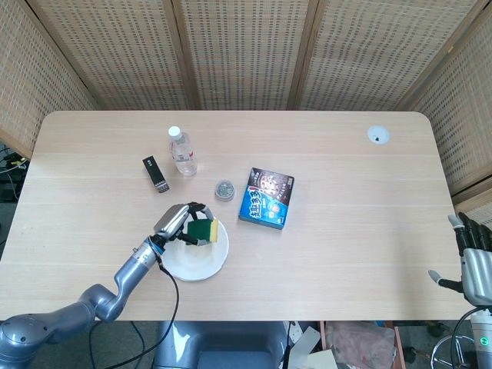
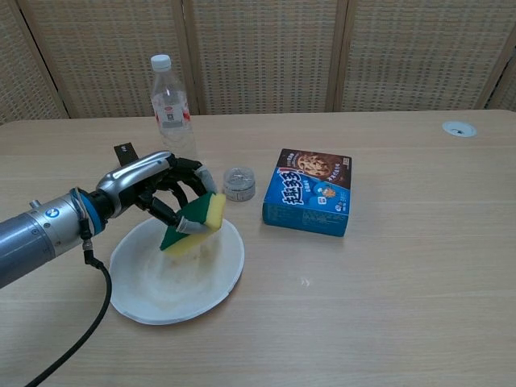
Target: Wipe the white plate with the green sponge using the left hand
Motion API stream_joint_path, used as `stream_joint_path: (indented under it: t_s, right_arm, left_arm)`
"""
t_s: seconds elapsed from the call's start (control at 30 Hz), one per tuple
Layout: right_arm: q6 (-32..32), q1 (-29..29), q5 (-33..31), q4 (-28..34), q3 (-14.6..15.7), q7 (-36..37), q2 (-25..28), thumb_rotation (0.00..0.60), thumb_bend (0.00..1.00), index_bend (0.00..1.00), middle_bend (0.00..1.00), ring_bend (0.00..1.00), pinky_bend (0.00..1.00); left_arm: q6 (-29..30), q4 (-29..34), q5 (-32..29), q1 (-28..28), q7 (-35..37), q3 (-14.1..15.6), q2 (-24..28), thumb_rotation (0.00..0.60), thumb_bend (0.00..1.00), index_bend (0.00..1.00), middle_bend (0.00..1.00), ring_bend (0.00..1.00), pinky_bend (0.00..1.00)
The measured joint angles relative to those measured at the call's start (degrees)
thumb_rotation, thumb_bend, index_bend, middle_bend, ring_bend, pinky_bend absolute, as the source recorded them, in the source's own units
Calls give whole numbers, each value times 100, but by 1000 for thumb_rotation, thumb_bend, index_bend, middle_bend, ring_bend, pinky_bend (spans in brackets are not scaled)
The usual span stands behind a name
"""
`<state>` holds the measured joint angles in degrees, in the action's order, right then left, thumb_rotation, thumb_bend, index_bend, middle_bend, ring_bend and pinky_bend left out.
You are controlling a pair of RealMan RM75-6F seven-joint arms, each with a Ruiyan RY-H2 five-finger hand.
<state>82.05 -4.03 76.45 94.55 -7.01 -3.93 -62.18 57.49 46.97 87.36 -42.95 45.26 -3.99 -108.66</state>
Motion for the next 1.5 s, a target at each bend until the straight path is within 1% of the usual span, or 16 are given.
stream_joint_path:
  t_s: [0.17, 0.33, 0.6, 0.77, 0.93, 1.03, 1.17, 1.27, 1.5]
  right_arm:
    - [-34, -6, -39, -31, -9, 40, 1, 600, 0, 0, 0, 0, 0]
    - [-22, -6, -27, -30, -10, 60, 9, 600, 0, 0, 0, 0, 0]
    - [-25, -5, -24, -24, -6, 61, 15, 600, 0, 0, 0, 0, 0]
    - [-21, -5, -33, -19, -11, 64, 17, 600, 0, 0, 0, 0, 0]
    - [-15, -1, -13, 0, -3, 68, 27, 600, 0, 0, 0, 0, 0]
    - [-6, -2, 9, 13, 3, 59, 28, 600, 0, 0, 0, 0, 0]
    - [1, 0, 17, 20, 10, 42, 28, 600, 0, 0, 0, 0, 0]
    - [-2, 1, -9, 11, 2, 47, 29, 600, 0, 0, 0, 0, 0]
    - [-15, 1, -40, -17, -15, 91, 37, 600, 0, 0, 0, 0, 0]
  left_arm:
    - [-73, -175, -8, 29, -7, 92, -203, 600, 45, 533, 456, 331, 438]
    - [-160, -525, -40, 92, 39, 167, -456, 600, 45, 533, 457, 331, 438]
    - [-152, -764, 42, 124, 180, 266, -556, 600, 44, 533, 457, 331, 438]
    - [-35, -717, 93, 105, 274, 260, -507, 600, 45, 533, 457, 331, 438]
    - [199, -436, 103, 46, 320, 116, -345, 600, 45, 533, 457, 331, 438]
    - [197, -215, 74, -25, 221, 19, -245, 600, 44, 533, 457, 331, 438]
    - [66, -77, 1, -96, 14, -46, -215, 600, 45, 533, 457, 331, 438]
    - [-132, -95, -71, -116, -118, -37, -290, 600, 45, 533, 457, 331, 438]
    - [-332, -468, -125, -105, -158, 52, -593, 600, 45, 533, 457, 331, 438]
